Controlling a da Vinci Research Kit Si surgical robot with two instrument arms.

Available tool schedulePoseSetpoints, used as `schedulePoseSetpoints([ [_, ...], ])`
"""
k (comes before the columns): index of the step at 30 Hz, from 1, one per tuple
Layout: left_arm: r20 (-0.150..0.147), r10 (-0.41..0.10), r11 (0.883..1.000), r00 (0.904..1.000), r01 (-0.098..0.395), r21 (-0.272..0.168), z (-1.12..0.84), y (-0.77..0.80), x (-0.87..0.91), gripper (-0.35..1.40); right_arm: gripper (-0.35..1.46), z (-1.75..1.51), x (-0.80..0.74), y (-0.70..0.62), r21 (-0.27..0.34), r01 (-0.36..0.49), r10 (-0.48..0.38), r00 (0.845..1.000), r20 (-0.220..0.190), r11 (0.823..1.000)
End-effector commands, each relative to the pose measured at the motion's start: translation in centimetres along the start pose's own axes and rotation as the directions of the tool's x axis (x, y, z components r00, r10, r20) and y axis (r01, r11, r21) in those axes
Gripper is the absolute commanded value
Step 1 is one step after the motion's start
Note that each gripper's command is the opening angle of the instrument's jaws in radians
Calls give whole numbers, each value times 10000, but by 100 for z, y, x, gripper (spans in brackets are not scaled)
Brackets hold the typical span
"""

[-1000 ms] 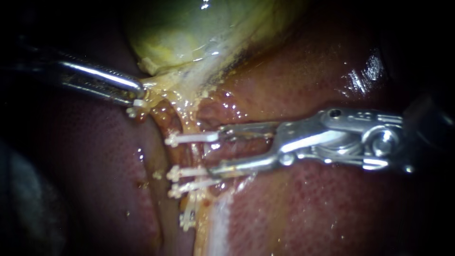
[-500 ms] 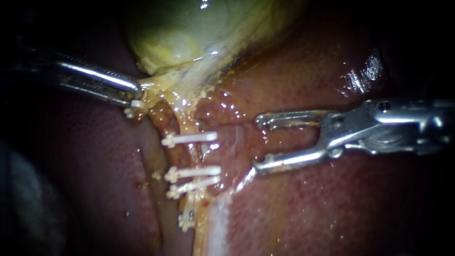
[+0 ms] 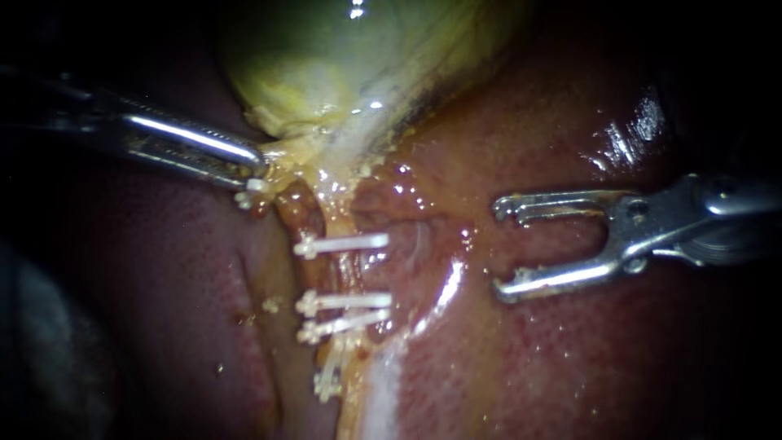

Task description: Going back third clip right tube

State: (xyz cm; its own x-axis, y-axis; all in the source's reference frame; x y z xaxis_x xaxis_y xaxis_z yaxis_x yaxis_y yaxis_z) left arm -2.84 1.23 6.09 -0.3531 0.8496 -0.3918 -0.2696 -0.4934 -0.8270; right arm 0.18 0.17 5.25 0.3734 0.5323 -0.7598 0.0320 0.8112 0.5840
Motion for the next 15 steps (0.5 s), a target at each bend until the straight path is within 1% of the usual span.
schedulePoseSetpoints([
  [1, 25, 22, 10000, 10000, -22, -21, 4, -2, -1, -35, 50, 0, 0, 0, 10, -3, 3, 10000, 2, 10000],
  [5, 39, 78, 9999, 10000, -77, -93, 22, -6, -5, -35, 50, -2, 0, -3, 27, 4, -4, 10000, 5, 10000],
  [8, 44, 92, 9999, 9999, -91, -99, 27, -6, -6, -35, 50, -2, 0, -5, 34, 7, -7, 10000, 6, 10000],
  [15, 55, 102, 9999, 9999, -101, -119, 27, -6, -6, -35, 50, -2, 1, -8, 42, 9, -9, 10000, 8, 10000],
])
